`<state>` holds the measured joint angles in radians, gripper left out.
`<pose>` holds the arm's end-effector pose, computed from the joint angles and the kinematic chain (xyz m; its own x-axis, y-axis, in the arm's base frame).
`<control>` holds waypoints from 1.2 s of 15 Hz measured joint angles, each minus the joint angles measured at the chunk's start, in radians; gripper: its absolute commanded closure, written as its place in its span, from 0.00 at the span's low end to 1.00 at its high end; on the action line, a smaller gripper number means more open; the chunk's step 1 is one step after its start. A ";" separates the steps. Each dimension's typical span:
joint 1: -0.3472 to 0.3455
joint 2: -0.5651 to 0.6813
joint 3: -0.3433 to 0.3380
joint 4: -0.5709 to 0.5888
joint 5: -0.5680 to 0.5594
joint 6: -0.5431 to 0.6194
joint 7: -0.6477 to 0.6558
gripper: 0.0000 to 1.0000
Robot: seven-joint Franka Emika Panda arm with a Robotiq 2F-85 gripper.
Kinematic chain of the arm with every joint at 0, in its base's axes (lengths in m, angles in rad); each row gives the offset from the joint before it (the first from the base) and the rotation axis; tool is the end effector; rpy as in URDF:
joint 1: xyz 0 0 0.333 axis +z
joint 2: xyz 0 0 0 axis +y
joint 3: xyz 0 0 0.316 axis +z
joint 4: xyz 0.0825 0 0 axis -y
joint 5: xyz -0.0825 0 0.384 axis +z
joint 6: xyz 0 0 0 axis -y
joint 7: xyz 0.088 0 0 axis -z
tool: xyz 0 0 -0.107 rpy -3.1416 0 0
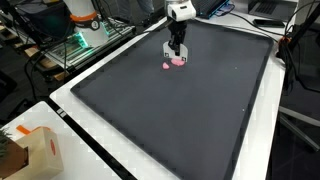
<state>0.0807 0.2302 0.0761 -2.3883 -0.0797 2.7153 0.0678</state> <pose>0.5068 0.0837 0.2327 0.9828 0.1565 0.0984 0.1557 -0.9877 0.0159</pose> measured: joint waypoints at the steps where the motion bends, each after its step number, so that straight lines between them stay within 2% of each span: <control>1: 0.001 0.002 0.000 0.001 0.000 0.000 0.000 0.99; 18: 0.064 0.121 -0.040 0.171 -0.093 -0.006 0.012 0.99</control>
<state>0.1442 0.3510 0.0366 -2.2174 -0.1728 2.7093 0.0798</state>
